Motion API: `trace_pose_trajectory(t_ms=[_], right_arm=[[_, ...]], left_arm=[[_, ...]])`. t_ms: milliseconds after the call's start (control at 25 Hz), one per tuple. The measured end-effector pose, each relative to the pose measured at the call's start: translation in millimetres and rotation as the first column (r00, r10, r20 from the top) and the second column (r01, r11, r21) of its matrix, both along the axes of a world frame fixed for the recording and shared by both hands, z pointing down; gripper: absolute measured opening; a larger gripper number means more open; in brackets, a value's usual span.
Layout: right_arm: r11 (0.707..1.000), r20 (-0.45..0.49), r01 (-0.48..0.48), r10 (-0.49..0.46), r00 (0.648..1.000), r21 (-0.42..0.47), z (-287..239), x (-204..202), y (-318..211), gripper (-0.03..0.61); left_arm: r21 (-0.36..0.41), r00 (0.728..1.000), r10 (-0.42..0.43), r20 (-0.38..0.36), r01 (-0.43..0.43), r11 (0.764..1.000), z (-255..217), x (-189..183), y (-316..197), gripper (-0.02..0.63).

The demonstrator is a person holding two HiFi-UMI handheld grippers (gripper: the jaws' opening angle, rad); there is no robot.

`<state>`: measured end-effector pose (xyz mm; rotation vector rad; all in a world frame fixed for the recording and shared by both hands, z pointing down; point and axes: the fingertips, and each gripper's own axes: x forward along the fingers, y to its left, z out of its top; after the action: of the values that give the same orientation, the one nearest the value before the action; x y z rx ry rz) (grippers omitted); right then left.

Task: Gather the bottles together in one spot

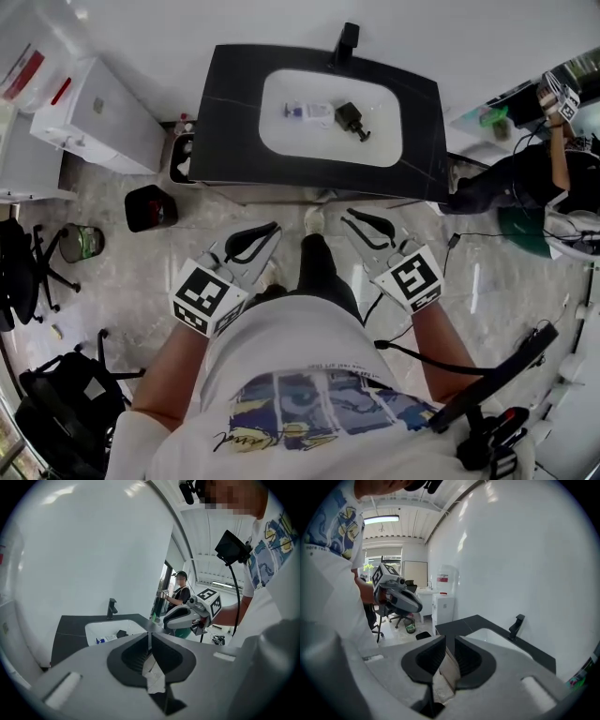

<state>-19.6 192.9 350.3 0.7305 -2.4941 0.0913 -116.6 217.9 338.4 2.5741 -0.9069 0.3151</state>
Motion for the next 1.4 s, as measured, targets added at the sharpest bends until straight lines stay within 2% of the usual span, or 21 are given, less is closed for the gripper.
trace_pose_trajectory(t_ms=[200,440,720,960,1200,1400], right_arm=[[0.996,-0.043,0.084,-0.083,0.996,0.013,10.0,-9.4,-45.5,0.078],[0.979,-0.111,0.205,-0.205,0.972,-0.01,41.2,-7.2,-129.6,0.08],[0.943,-0.215,0.327,-0.334,0.918,-0.068,101.4,-17.0,-208.4,0.095],[0.898,-0.278,0.421,-0.44,0.854,-0.126,155.0,-31.2,-244.2,0.107],[0.885,-0.309,0.417,-0.463,0.83,-0.206,201.6,-48.5,-264.1,0.107],[0.874,-0.387,0.429,-0.486,0.784,-0.23,247.3,-58.5,-281.9,0.123]], left_arm=[[-0.006,0.998,-0.053,-0.019,0.052,0.999,-2.9,-2.5,-27.8,0.023],[-0.035,0.991,-0.133,-0.009,0.132,0.991,-0.9,9.9,-84.1,0.018],[-0.07,0.976,-0.217,-0.009,0.216,0.974,-3.0,18.1,-137.4,0.018],[-0.114,0.956,-0.293,-0.003,0.291,0.95,4.1,18.8,-162.9,0.018],[-0.133,0.943,-0.332,-0.001,0.329,0.935,6.4,14.2,-164.6,0.017],[-0.136,0.926,-0.378,0.005,0.375,0.917,12.2,12.9,-165.8,0.014]])
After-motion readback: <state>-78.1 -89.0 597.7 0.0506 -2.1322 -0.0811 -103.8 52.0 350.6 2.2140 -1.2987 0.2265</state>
